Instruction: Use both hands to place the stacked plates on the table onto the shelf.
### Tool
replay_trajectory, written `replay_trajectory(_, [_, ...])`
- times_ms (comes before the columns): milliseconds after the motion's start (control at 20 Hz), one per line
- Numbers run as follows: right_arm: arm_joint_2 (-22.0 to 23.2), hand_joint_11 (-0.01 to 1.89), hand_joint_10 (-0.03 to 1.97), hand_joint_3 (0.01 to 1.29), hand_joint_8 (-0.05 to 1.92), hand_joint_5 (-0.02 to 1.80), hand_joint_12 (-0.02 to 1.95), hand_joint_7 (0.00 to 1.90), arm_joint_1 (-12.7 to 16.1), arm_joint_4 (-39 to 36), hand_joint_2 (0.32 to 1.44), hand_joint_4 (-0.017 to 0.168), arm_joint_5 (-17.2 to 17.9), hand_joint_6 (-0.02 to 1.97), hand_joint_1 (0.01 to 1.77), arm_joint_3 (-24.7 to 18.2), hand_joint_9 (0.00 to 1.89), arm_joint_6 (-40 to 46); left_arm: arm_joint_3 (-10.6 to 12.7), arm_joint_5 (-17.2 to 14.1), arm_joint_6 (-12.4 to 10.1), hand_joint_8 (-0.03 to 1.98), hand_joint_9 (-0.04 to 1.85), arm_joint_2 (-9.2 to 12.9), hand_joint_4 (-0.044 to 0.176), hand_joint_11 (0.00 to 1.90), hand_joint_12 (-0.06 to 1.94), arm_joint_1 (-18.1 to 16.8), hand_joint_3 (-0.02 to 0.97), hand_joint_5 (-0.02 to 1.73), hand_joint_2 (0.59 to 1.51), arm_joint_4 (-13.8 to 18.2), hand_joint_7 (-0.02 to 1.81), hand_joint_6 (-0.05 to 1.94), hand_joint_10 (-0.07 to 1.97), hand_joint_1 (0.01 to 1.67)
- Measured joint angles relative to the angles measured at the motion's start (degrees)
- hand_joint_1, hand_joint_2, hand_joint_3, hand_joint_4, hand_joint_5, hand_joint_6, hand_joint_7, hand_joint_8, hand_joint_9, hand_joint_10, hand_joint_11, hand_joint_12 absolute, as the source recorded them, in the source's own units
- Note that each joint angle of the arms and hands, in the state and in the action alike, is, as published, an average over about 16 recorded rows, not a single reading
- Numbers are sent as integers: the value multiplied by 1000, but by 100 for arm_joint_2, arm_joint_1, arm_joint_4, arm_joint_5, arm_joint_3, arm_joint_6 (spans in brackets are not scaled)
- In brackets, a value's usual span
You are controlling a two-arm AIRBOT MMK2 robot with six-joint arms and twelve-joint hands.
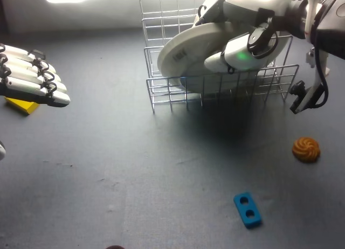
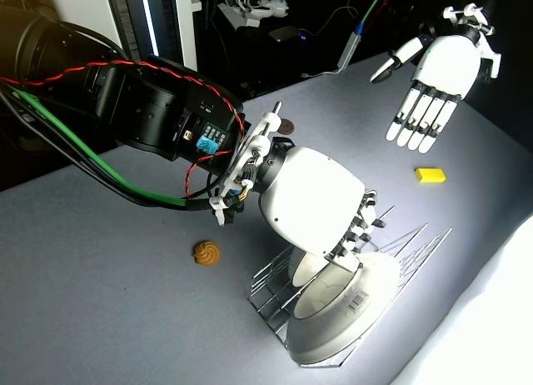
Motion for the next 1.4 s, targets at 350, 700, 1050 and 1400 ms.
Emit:
replay_trajectory(350, [36,371,318,12,17,688,1338,830,64,-10,1090,-9,-35,45,1028,-33,885,-31,0,0,0,0,98,0,0,16,241,0,21,67,1121,0,100,8,9,16])
replay_trajectory(700, [164,240,230,12,14,634,1373,773,228,-35,1102,-7,-70,41,967,-186,796,-187,-3,0,0,1,101,0,0,17,240,0,21,68,1122,-1,105,9,9,16])
replay_trajectory(1050, [544,139,285,12,14,593,1414,739,489,-191,1118,-5,116,39,926,-570,651,-565,-23,-31,11,0,99,-2,0,16,234,-9,21,70,1122,-18,103,8,9,15])
replay_trajectory(1400, [1261,84,504,13,14,550,1433,704,631,-645,1134,-5,641,38,884,-1340,521,-879,-146,-109,189,0,95,39,-1,16,239,-37,22,68,1120,-121,98,8,10,15])
